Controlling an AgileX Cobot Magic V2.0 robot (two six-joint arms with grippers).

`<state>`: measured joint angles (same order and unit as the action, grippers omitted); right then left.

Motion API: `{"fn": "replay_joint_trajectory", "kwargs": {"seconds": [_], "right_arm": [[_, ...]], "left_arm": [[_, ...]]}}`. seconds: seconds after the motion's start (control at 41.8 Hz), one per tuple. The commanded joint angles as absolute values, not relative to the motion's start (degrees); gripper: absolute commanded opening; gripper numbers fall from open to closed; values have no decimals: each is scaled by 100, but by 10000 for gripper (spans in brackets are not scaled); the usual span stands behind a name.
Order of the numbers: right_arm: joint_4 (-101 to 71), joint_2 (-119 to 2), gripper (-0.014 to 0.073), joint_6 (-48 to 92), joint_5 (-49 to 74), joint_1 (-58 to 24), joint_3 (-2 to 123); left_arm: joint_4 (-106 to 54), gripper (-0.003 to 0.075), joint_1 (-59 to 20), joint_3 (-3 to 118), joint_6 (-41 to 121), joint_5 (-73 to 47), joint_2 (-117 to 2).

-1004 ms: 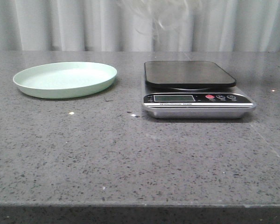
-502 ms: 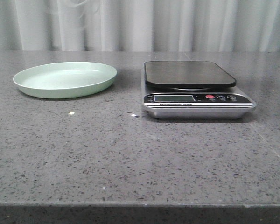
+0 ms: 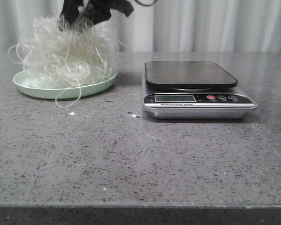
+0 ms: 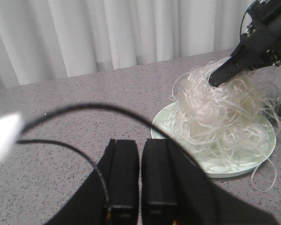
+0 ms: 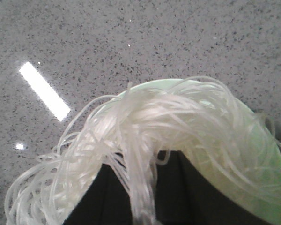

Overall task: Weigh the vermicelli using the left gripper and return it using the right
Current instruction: 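Lower the vermicelli onto the pale green plate and open the right gripper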

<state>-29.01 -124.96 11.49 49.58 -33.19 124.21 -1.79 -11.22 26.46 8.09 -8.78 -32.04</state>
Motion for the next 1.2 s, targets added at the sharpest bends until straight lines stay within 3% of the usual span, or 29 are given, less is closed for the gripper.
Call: {"fn": "replay_joint_trajectory", "kwargs": {"seconds": [0.0,0.406,0.478,0.669,0.765,1.171], "right_arm": [[-3147,-12178,150,1198,4540,-3310,12618],[-3147,-12231,157,1198,4644,-3310,12618],[-3149,-12218,204,1198,4670,-3310,12623],[-3161,-12213,460,1198,4913,-3298,12773],[-3161,-12213,523,1198,5133,-3279,12931],[-3115,-12213,526,1198,6815,-2781,13982]], "left_arm": [[-194,137,-1129,2800,759,-454,-3202],[-194,137,-1129,2800,759,-454,-3202],[-194,137,-1129,2800,759,-454,-3202],[-194,137,-1129,2800,759,-454,-3202],[-194,137,-1129,2800,759,-454,-3202],[-194,137,-1129,2800,759,-454,-3202]]}}
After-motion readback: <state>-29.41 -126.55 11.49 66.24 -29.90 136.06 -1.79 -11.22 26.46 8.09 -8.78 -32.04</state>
